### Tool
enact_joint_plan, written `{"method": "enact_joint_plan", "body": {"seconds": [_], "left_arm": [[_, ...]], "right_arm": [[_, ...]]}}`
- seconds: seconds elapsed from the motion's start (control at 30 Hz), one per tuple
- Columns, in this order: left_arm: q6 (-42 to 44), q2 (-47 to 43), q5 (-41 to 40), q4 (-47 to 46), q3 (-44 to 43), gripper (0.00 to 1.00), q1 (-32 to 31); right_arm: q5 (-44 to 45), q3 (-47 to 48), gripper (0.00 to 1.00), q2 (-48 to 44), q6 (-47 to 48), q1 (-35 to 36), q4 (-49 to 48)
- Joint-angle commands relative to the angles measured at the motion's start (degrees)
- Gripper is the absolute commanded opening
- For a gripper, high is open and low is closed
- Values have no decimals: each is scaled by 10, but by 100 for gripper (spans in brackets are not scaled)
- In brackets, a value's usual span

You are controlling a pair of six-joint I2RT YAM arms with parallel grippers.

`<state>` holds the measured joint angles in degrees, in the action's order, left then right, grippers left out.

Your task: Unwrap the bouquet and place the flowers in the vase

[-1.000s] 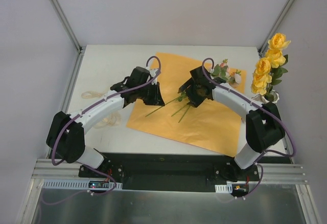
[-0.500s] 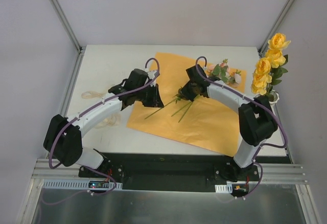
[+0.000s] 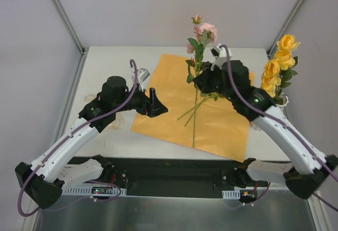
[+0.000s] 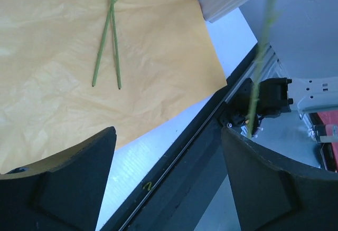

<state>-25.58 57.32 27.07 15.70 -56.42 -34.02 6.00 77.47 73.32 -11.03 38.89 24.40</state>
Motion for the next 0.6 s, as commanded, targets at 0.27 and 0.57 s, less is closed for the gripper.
{"method": "enact_joint_plan", "body": {"seconds": [0.27, 0.57], "left_arm": [[28, 18, 11, 5, 4, 79, 5], [33, 5, 11, 6, 14, 79, 6]], "right_arm": [[192, -5, 1, -392, 410, 19, -14], [487, 26, 1, -368, 631, 18, -200]]}}
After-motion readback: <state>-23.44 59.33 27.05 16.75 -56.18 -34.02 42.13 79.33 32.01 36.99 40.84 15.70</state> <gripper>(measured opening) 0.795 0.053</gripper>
